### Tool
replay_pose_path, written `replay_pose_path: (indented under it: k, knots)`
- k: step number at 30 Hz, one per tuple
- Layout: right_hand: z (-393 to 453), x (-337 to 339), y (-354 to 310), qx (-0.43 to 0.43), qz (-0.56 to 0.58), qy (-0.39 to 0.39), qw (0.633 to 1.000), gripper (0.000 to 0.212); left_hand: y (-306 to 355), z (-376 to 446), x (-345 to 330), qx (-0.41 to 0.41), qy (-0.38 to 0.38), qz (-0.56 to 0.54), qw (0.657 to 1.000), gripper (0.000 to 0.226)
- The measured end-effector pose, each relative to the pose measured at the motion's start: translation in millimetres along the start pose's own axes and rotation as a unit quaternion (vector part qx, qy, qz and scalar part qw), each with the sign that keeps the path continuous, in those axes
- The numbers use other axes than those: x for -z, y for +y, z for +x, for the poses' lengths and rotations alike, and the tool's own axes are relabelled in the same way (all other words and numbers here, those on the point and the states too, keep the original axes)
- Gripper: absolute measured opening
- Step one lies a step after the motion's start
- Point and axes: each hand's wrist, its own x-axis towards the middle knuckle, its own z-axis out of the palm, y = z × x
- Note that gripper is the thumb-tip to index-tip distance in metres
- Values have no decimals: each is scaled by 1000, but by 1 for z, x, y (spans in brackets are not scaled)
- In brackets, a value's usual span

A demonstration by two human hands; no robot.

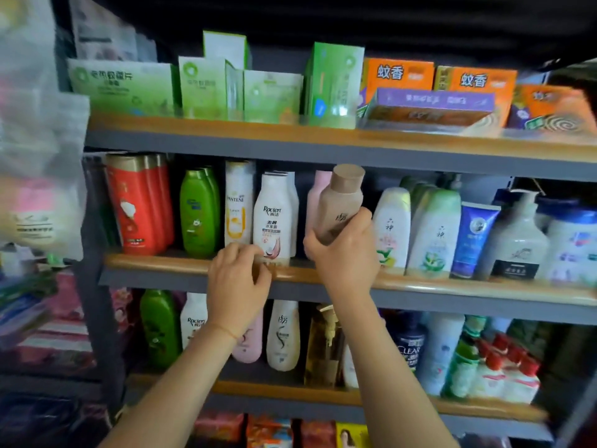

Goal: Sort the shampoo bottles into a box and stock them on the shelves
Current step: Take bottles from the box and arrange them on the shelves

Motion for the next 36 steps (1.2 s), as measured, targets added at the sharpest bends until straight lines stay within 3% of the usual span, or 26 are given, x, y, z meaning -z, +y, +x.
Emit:
replay_pose_path:
  k: [3,9,25,30,32,34,36]
  knots:
    - [1,-15,6,-5,-41,-12,999,61,-3,3,3,-7,5,3,1000,8]
    - [2,-37,1,-26,-121,-17,992,58,-6,4,8,-9,-9,-41,999,34]
    - [13,-40,2,-40,-181,-55,981,59,-9,2,7,-14,-20,-54,998,32]
    - [6,-38,-1,-48,-202,-66,976,85,-8,2,7,-22,-20,-58,998,34]
    - [-3,-30,-6,-21,-199,-17,980,93,-7,0,11,-25,-24,-82,996,28]
    - [-20,-20,-17,64,-121,54,989,74,-12,-8,20,-19,-13,-124,992,21]
    - [-50,-15,-39,129,58,21,990,40,-30,-24,35,-20,24,-129,991,24]
